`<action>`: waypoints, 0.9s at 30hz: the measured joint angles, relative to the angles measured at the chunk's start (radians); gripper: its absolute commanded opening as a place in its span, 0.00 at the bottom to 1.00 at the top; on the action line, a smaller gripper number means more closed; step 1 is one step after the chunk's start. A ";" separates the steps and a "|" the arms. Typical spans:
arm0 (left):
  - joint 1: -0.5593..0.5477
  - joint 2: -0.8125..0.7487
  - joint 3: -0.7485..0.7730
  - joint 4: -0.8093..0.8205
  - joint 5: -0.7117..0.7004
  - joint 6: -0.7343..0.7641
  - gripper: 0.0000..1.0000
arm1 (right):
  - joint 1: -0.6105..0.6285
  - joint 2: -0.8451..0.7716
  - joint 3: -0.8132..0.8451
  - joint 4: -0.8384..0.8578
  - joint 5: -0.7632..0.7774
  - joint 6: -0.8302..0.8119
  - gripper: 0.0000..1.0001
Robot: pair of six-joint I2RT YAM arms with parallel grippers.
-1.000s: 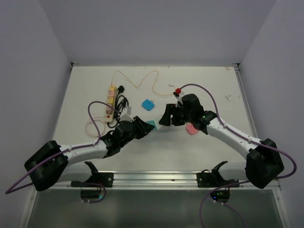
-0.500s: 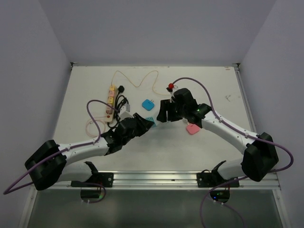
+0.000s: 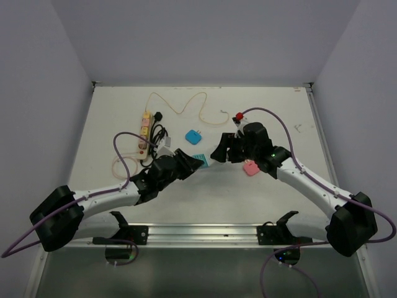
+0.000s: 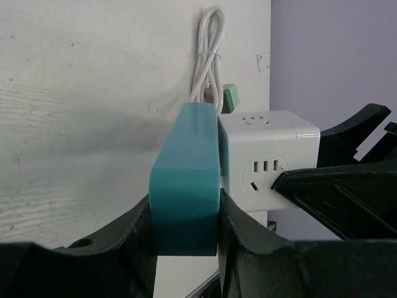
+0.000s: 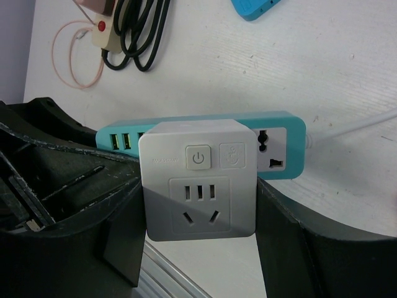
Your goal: Pull the plug off the socket
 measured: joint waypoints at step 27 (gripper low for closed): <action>0.030 0.076 0.067 -0.041 -0.043 0.002 0.00 | 0.067 0.164 0.206 -0.139 0.145 -0.104 0.00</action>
